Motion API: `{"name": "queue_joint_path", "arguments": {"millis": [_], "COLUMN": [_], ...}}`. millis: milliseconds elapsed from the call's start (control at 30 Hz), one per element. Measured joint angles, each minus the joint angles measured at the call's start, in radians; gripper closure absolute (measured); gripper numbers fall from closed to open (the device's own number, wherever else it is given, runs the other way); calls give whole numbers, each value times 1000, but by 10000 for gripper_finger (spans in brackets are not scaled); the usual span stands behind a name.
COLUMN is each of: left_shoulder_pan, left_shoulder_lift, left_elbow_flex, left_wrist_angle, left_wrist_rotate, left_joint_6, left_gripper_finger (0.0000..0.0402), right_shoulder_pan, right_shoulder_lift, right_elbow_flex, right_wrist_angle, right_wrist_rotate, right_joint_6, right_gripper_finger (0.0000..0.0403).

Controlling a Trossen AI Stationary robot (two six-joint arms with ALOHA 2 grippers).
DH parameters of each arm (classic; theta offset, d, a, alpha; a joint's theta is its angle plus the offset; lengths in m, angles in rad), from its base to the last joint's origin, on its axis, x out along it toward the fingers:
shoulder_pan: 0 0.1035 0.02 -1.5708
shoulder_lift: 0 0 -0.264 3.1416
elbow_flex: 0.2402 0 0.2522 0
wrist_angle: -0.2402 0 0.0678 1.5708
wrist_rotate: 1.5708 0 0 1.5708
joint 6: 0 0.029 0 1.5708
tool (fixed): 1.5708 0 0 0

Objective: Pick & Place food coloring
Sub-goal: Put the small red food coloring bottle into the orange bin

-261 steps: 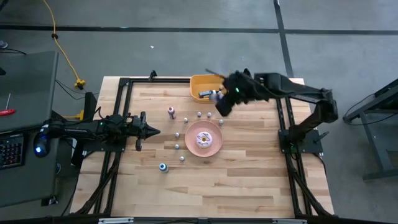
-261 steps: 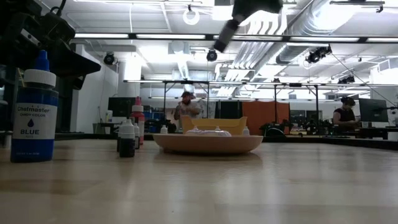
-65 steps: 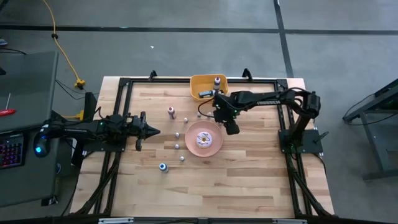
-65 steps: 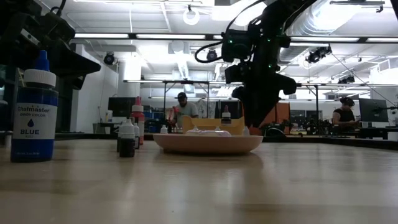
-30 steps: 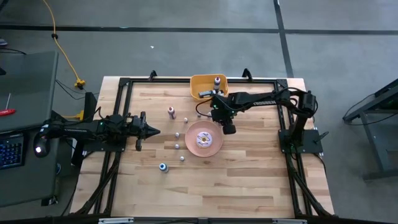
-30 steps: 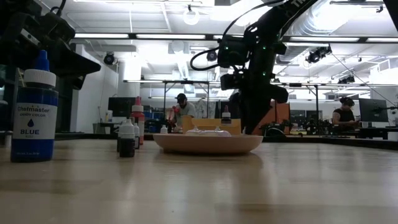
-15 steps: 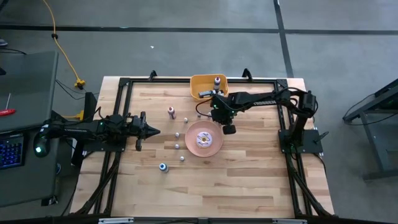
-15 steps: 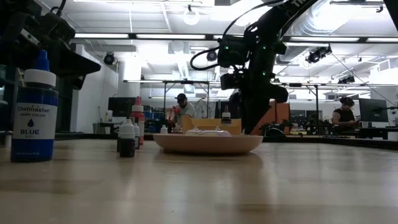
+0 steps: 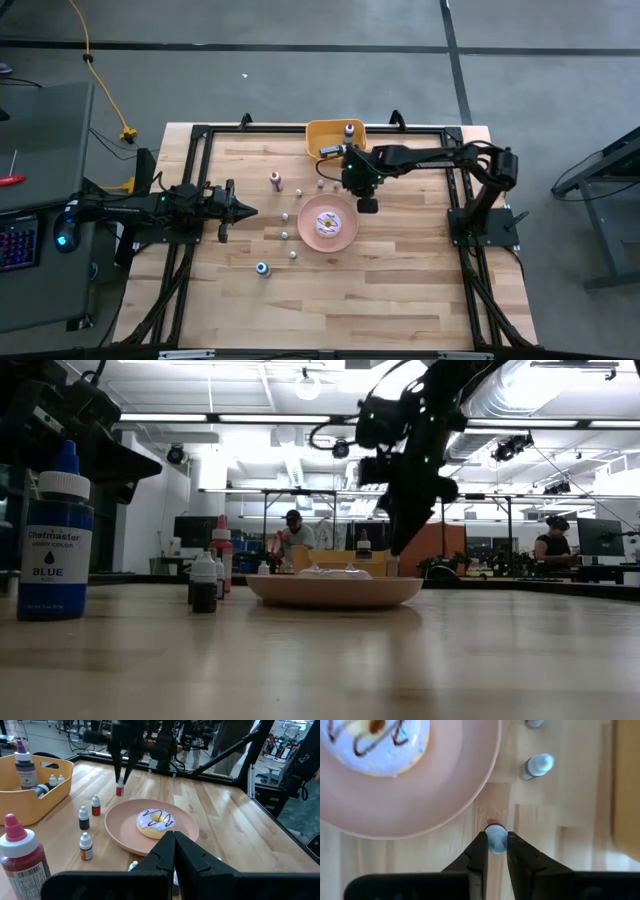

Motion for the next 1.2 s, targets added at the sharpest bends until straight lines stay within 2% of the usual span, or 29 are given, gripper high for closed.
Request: {"name": "queue_joint_path", "arguments": {"millis": [333, 667, 867, 1200], "left_shoulder_pan": [0, 0, 0, 0], "left_shoulder_lift": [0, 0, 0, 0], "left_elbow_flex": [0, 0, 0, 0], "left_wrist_angle": [0, 0, 0, 0], "left_wrist_rotate": [0, 0, 0, 0], "left_joint_6": [0, 0, 0, 0], "left_gripper_finger": [401, 401, 401, 401], "right_shoulder_pan": [-6, -35, -74, -156], "right_shoulder_lift": [-137, -138, -71, 187], "right_elbow_flex": [12, 244, 421, 754], "right_wrist_angle": [41, -28, -96, -192], "right_wrist_rotate": [2, 49, 90, 116], "right_joint_6": [148, 164, 148, 187], "right_gripper_finger": [358, 358, 360, 360]}}
